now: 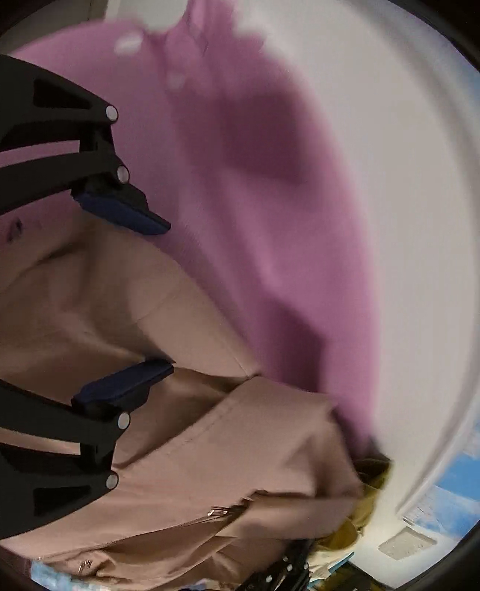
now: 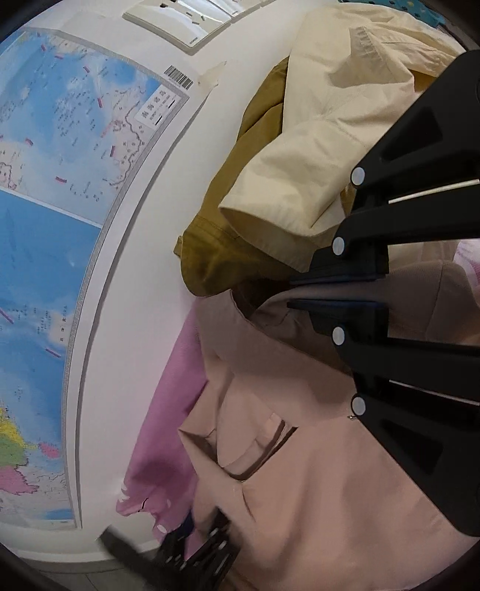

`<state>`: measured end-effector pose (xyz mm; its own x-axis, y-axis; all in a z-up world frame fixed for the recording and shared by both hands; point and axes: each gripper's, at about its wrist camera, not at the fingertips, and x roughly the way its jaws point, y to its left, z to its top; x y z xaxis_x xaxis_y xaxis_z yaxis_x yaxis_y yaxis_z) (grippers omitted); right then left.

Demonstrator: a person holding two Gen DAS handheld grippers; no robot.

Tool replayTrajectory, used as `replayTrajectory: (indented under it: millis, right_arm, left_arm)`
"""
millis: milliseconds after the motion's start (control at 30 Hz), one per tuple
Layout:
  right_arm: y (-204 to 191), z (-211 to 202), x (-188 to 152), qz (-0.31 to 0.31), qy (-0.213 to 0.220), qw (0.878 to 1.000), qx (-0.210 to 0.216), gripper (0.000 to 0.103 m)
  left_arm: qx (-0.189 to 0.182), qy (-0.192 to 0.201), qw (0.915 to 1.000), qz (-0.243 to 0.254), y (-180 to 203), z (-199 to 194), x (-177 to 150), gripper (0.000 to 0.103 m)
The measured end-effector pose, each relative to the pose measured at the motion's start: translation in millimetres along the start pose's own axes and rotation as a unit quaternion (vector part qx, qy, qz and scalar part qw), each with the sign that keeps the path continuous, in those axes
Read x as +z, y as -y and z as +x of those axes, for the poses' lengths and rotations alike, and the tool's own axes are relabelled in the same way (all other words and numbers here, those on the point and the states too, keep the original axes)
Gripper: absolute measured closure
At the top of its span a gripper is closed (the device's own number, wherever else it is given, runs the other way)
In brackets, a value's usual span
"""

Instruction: Fold large clothes

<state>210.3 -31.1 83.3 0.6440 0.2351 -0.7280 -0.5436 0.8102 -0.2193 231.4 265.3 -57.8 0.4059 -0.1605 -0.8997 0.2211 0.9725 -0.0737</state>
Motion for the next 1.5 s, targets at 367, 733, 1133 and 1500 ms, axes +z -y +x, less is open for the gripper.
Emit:
replayTrajectory:
  millis: [367, 733, 1133, 1500]
  right_arm:
    - [41, -12, 43, 0.061, 0.072, 0.995, -0.044, 0.096]
    - [38, -59, -6, 0.061, 0.069, 0.995, -0.027, 0.026]
    - [27, -117, -240, 0.225, -0.052, 0.954, 0.191, 0.095]
    - [113, -196, -133, 0.123, 0.054, 0.985, -0.108, 0.101]
  left_arm:
    - [0.047, 0.225, 0.9723, -0.043, 10, -110, 15, 0.088]
    - [0.14, 0.159, 0.9757, -0.056, 7, -52, -4, 0.058]
    - [0.02, 0.184, 0.9826, -0.017, 49, -132, -152, 0.045]
    - [-0.005, 0.165, 0.9863, 0.0, 82, -150, -199, 0.042]
